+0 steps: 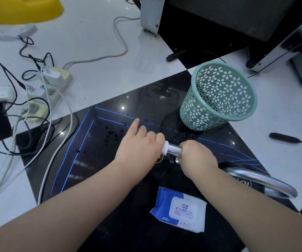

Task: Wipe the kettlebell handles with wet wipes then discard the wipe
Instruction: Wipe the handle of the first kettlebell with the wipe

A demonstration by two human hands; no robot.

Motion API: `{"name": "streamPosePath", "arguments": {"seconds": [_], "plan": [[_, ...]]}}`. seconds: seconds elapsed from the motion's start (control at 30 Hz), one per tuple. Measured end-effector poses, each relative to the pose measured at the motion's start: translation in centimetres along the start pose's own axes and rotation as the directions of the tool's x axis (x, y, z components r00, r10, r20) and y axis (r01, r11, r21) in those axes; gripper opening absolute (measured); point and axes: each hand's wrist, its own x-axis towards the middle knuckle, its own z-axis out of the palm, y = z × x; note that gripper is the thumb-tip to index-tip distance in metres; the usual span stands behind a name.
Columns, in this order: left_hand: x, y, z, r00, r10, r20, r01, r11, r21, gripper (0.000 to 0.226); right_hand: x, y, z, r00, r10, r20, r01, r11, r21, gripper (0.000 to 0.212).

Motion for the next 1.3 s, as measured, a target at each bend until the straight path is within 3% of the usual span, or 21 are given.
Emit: {"name": "streamPosePath", "arguments": {"seconds": [0.17,0.33,0.4,0.5,0.6,0.77,0.87,0.93,1.3], "plan": [[-0.7,-1.7,1.2,0.983,-0.154,0.103,0.164,0.982,-0.091,0.038,0.1,0.0,0.1,1.000,0.001,0.000,-0.001,1.000,-0.007,0.016],[-1.8,-3.3,2.4,0.976,-0.213,0.054,0.220,0.944,-0.247,0.025,0.1,0.1,0.1,1.000,-0.013,-0.008,0.013,1.000,-0.002,0.014],[-2.4,-4.0,2.8,0.952,-0.288,0.106,0.307,0.896,-0.322,0.019,0.1,0.1,0.1,1.000,-0.017,-0.011,0.017,1.000,0.002,0.014],[-3.1,-4.0,2.7,0.868,-0.414,0.273,0.496,0.712,-0.497,0.010,0.1,0.2,0.3,1.000,-0.011,-0.014,0.011,1.000,0.008,0.015],[-3.4,-3.1,3.4,0.759,-0.519,0.393,0.634,0.449,-0.629,0.014,0.1,0.2,0.3,1.000,-0.016,-0.019,0.016,1.000,0.005,0.015],[-3.4,-1.4,4.4,0.634,-0.586,0.504,0.602,-0.034,-0.797,0.030,0.1,0.2,0.4,0.999,-0.018,-0.029,0.018,1.000,0.011,0.014],[-3.1,-0.2,4.7,0.568,-0.600,0.563,0.558,-0.222,-0.800,0.023,0.1,0.2,0.4,0.999,-0.013,-0.032,0.014,1.000,0.012,0.014],[-2.9,0.2,4.8,0.542,-0.619,0.569,0.549,-0.252,-0.797,0.023,0.1,0.2,0.5,0.999,-0.014,-0.034,0.014,1.000,0.012,0.014],[-2.9,0.1,5.0,0.550,-0.623,0.556,0.556,-0.223,-0.800,0.023,0.1,0.2,0.5,0.999,-0.019,-0.041,0.020,1.000,0.016,0.011]]}}
